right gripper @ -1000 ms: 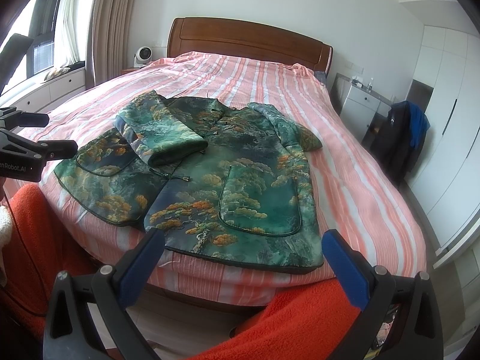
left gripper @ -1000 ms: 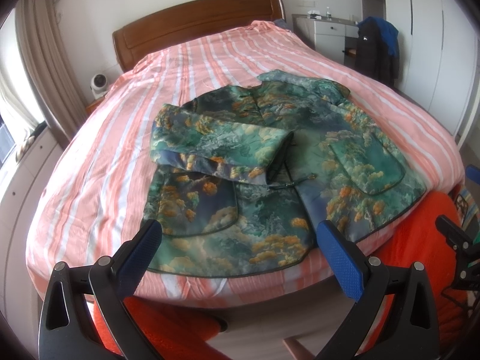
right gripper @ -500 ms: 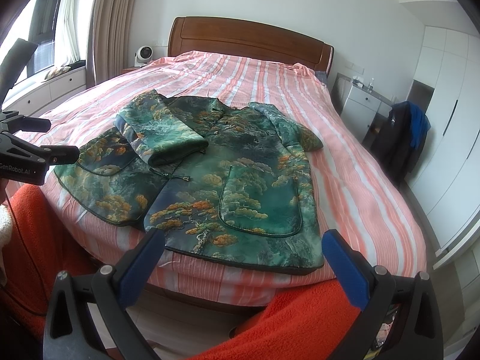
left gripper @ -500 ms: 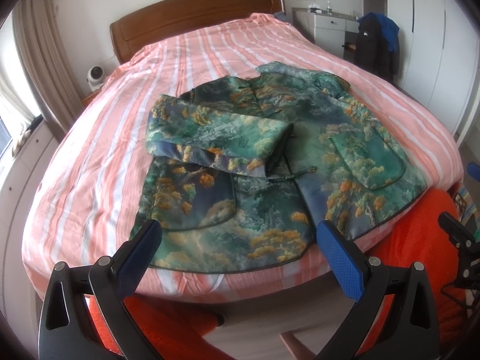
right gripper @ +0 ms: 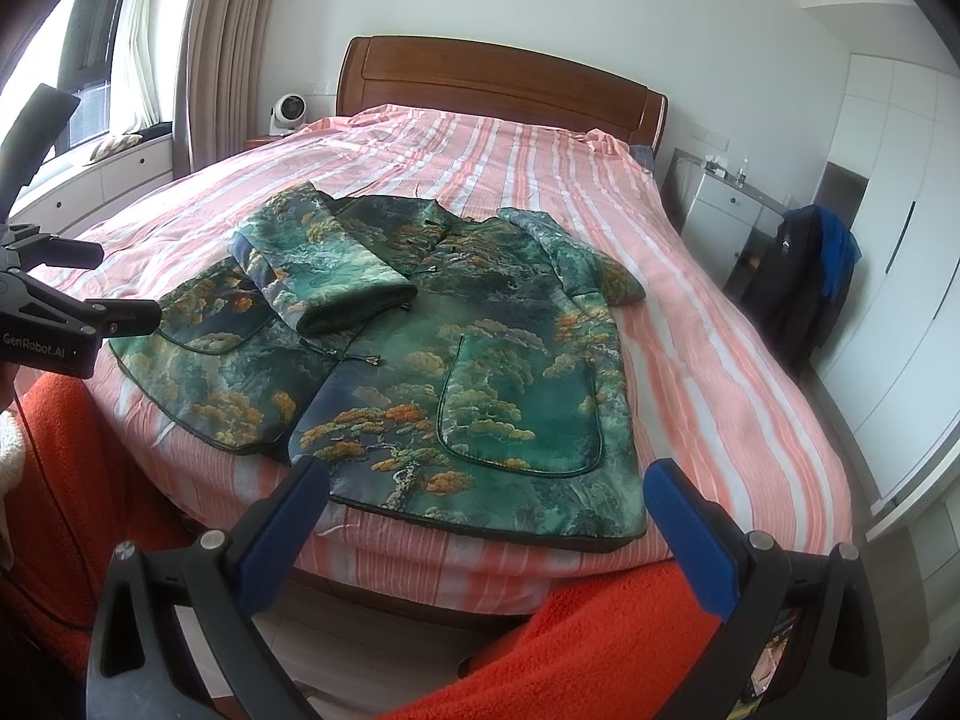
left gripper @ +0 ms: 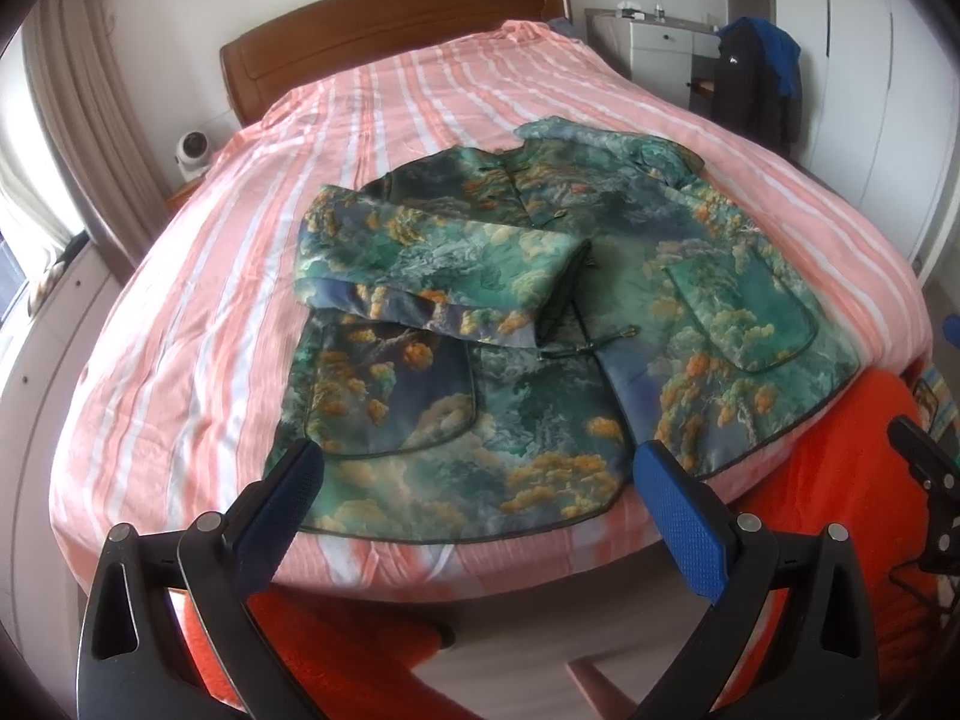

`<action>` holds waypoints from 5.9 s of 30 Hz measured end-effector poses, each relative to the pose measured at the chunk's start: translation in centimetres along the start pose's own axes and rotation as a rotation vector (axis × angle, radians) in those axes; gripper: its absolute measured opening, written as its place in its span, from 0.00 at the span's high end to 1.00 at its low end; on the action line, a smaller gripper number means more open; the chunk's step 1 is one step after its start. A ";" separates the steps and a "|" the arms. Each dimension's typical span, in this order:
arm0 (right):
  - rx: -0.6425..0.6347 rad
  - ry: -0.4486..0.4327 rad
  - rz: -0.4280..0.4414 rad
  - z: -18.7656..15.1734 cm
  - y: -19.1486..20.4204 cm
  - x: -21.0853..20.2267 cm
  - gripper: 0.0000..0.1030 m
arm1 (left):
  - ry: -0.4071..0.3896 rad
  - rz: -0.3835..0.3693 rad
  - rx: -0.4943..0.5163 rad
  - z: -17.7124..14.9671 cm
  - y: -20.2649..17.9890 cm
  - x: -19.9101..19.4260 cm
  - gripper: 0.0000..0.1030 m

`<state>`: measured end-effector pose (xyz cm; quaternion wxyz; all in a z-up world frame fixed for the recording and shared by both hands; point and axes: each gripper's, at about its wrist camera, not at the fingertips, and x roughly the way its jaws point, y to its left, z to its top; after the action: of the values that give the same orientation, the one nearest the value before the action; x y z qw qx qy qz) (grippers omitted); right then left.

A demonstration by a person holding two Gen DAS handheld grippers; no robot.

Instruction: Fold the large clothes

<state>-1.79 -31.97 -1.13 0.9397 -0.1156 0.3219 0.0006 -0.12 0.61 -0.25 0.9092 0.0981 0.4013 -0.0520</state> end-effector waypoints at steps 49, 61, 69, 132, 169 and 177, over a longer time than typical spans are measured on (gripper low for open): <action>0.174 0.359 0.168 -2.1 -13.7 15.8 0.00 | 0.417 -0.115 -0.172 -3.1 11.9 19.6 0.00; 0.371 0.558 0.336 -3.3 -16.4 21.4 0.82 | 0.367 -0.151 -0.171 -2.7 10.3 15.7 0.88; 0.339 0.496 0.301 -1.7 -16.2 17.2 0.87 | 0.378 -0.159 -0.170 -3.3 9.8 15.5 0.89; 0.255 0.147 0.205 -1.2 -8.6 8.6 0.18 | 0.075 0.385 -0.763 7.0 34.4 16.1 0.20; 0.211 0.247 0.276 -1.9 -4.8 10.7 0.18 | -0.265 0.149 -1.026 12.2 32.7 15.6 0.87; 0.194 0.234 0.277 -1.9 -4.6 10.3 0.18 | -0.106 0.417 -1.139 7.7 37.2 15.3 0.07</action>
<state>5.60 -37.60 -7.79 0.8936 0.0216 0.4402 0.0854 22.17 34.99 -1.44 0.8284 -0.3301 0.2927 0.3452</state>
